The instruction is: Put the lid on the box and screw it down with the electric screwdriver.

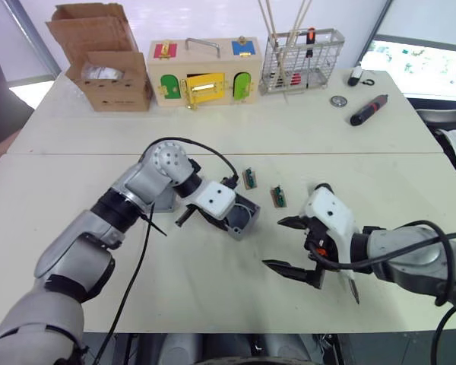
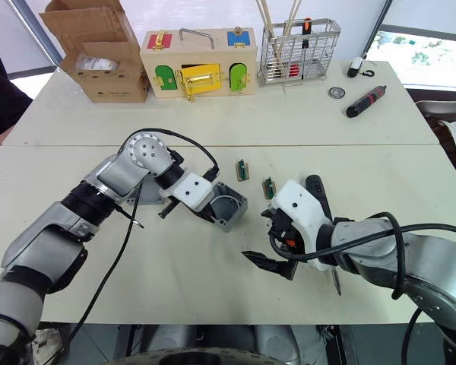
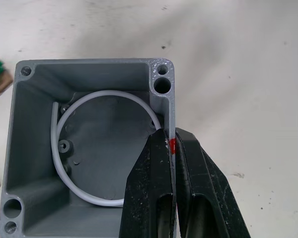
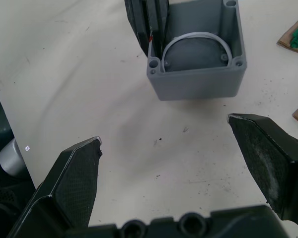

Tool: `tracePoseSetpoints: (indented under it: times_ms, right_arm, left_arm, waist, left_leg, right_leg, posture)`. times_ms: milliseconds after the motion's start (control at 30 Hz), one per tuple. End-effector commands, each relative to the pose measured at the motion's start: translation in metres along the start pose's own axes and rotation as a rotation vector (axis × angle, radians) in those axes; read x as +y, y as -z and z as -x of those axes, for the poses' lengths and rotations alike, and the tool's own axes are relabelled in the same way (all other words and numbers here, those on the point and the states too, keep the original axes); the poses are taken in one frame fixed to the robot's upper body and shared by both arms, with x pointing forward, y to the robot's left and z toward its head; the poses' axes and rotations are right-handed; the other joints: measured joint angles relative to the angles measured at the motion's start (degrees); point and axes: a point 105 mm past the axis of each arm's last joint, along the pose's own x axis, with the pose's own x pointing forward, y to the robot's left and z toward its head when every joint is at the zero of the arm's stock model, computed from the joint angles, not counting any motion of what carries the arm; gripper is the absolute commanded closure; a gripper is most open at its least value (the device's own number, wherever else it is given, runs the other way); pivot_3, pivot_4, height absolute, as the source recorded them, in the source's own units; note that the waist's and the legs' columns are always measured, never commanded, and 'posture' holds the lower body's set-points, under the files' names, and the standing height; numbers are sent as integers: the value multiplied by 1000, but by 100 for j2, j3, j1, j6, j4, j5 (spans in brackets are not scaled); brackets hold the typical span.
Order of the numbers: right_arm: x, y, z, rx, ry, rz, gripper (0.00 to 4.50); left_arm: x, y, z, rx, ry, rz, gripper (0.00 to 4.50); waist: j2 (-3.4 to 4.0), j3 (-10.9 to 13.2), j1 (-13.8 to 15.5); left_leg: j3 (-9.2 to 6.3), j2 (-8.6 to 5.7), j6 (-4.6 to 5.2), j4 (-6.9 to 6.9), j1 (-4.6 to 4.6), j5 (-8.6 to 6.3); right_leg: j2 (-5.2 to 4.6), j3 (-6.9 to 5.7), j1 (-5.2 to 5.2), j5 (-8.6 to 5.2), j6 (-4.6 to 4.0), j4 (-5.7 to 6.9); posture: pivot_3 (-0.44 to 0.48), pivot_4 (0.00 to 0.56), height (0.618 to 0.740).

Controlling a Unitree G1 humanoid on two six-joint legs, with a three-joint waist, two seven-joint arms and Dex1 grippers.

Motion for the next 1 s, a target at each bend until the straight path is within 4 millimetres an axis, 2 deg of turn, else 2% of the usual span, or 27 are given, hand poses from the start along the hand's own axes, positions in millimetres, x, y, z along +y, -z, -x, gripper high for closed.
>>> tracePoseSetpoints:
  times_ms: [33,333,433,533,633,667,700,833,900,1000]
  right_arm:
    - [3,-5,3,-24,20,31,0]
    - [2,-2,2,-16,28,24,0]
    - [1,-2,2,-12,30,26,0]
    - [0,-2,2,-12,29,28,0]
    - [0,-2,2,-13,25,29,0]
    - [0,-2,1,-17,21,27,0]
    - [0,-3,1,-22,17,26,0]
    - [-2,-14,6,-97,5,7,0]
    - [-4,-21,10,-131,-1,12,0]
    - [-6,-28,14,-151,-28,39,0]
  left_arm:
    - [5,-8,4,0,-2,-62,4478]
    - [3,-10,1,-18,-4,-65,4478]
    - [4,-12,2,-25,-14,-61,3614]
    - [4,-12,5,-30,-26,-49,2262]
    - [5,-15,13,-51,-55,-24,714]
    - [8,-18,18,-67,-82,-6,301]
    - [11,-20,26,-85,-118,19,114]
    - [26,-29,77,-214,-328,243,114]
    - [29,-19,111,-254,-498,409,114]
    - [20,7,144,-220,-730,620,114]
  waist:
    - [0,0,3]
    - [0,0,5]
    - [0,0,4]
    - [0,0,0]
    - [0,0,-4]
    - [0,0,-4]
    - [0,0,-1]
    - [0,0,-19]
    - [0,0,-25]
    - [0,0,-68]
  left_leg:
    - [0,0,0,0,0,0]
    - [0,-1,0,1,0,0]
    - [0,-1,0,1,0,0]
    - [0,-1,0,1,0,0]
    - [0,-1,0,2,0,0]
    - [0,0,0,1,0,0]
    - [0,0,0,1,0,0]
    - [-1,0,0,2,0,0]
    - [-4,1,0,2,0,0]
    - [-3,1,2,1,3,-1]
  right_leg:
    - [0,0,0,0,0,0]
    - [0,0,0,0,0,0]
    - [0,0,0,0,0,0]
    - [1,0,0,0,0,0]
    - [1,0,0,0,0,0]
    - [1,0,0,0,0,0]
    - [1,0,0,0,0,0]
    - [2,-1,0,0,0,1]
    - [5,-3,0,0,0,3]
    - [7,-2,-1,0,1,4]
  posture:
    - [0,150,740]
    - [0,150,740]
    - [0,150,740]
    - [0,150,740]
    - [0,150,740]
    - [0,150,740]
    - [0,150,740]
    - [0,150,740]
    - [0,150,740]
    - [0,150,740]
